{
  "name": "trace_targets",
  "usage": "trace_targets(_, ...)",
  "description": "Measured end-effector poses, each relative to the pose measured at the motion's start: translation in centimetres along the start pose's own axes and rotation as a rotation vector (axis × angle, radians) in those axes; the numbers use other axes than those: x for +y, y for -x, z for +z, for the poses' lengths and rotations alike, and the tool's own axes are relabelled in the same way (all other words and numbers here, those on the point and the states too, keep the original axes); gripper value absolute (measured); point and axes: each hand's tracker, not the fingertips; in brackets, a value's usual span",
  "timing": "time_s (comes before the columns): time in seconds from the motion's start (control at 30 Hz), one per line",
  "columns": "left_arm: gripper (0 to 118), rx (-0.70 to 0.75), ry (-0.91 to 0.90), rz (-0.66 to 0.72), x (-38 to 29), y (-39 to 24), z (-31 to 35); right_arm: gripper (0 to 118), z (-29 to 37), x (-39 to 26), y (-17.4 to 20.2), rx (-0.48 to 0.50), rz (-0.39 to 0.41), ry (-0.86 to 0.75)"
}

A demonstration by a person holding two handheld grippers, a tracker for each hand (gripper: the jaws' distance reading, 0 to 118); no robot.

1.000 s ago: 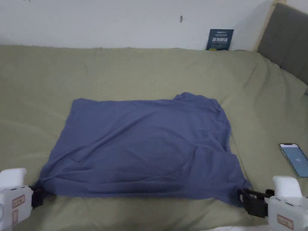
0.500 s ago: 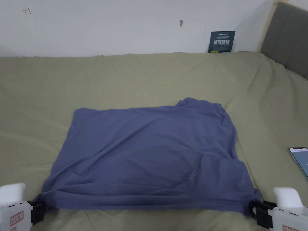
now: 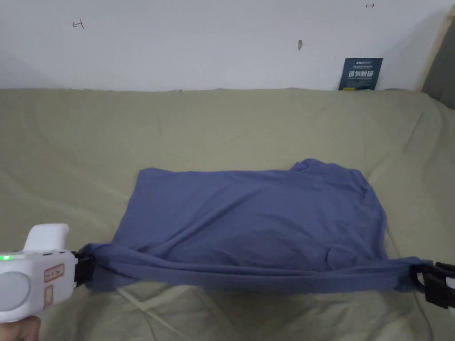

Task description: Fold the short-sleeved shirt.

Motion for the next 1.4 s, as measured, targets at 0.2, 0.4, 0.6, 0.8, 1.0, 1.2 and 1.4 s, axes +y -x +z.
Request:
trace_targets(0.2,1,0.007,-0.006,-0.006,5.0,-0.4,-4.1,5,-5.0,5.4,-1.1,-0.009,-0.002,-0.001)
trace_targets(0.4,1,0.025,0.031,0.0,8.2,-1.5,-9.1,5,-11.3,8.0,-2.8,-0.035,-0.004,0.055)
trace_targets(0.6,1,0.044,0.086,0.02,9.9,-2.1,-14.0,5,-16.1,8.5,-3.7,-0.058,-0.035,0.13)
trace_targets(0.8,90,0.028,0.104,0.061,10.2,-2.0,-15.5,103,-19.0,8.0,-4.7,-0.104,-0.18,0.187)
trace_targets(1.0,110,0.041,0.11,0.076,8.5,-1.2,-15.0,118,-15.9,7.0,-4.8,-0.093,-0.194,0.164)
trace_targets(1.2,82,0.049,0.106,0.078,5.3,0.5,-8.8,85,-11.0,3.3,-3.5,-0.059,-0.125,0.174)
trace_targets(1.4,0,0.031,0.126,0.055,3.0,-3.7,-3.1,0,-10.9,1.5,-3.0,-0.066,-0.046,0.183)
